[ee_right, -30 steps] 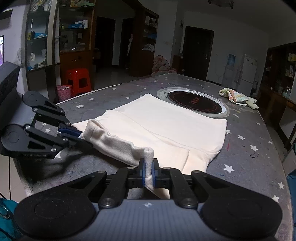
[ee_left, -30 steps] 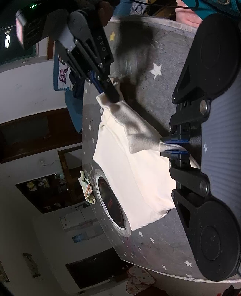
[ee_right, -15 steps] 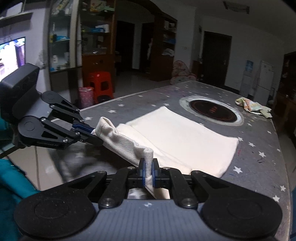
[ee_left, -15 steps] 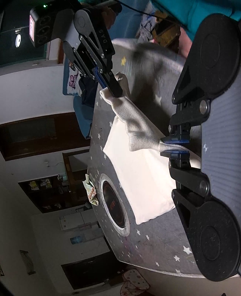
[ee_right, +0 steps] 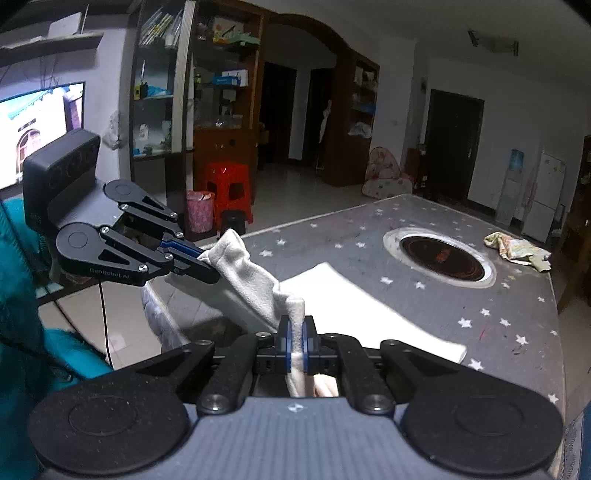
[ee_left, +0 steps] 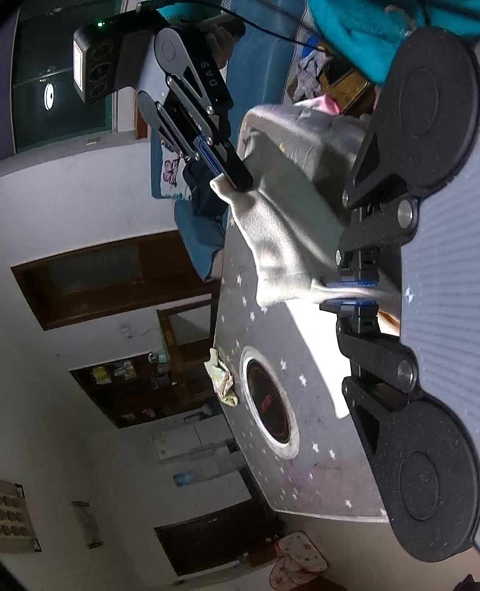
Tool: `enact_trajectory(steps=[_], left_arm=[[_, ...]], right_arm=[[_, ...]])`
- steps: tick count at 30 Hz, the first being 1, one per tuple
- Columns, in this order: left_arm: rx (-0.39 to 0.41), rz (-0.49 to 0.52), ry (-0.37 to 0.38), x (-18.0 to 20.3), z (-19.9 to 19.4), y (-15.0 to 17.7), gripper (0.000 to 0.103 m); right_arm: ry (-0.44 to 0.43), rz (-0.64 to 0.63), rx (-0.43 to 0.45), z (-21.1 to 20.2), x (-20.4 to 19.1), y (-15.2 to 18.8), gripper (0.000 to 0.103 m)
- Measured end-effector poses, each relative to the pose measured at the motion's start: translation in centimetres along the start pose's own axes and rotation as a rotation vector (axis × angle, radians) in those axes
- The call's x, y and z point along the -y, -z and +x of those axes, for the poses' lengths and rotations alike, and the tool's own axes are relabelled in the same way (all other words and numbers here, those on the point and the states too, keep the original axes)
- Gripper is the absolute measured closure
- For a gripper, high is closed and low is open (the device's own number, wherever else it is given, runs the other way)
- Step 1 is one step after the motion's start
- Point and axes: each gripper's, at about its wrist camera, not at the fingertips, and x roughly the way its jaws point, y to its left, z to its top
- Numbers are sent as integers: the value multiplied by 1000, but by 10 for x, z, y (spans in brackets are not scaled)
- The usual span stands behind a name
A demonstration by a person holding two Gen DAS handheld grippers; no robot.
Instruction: Fold clothes
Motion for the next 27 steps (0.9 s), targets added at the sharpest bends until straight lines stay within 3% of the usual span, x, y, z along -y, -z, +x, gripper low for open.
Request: enact_trajectory(steps=[13, 17, 23, 27], left_arm=[[-32, -57, -39, -56, 87, -19, 98], [-71, -61, -68, -74, 130, -21, 98], [-179, -150, -113, -99, 200, -11, 98], [-219, -200, -152, -104, 224, -4, 93]], right_arm=[[61, 74, -45, 66, 69, -20, 99], [94, 81, -85, 105, 100, -25, 99], [142, 131, -164, 169, 139, -21, 98], [198, 183, -227, 206, 154, -7, 97]])
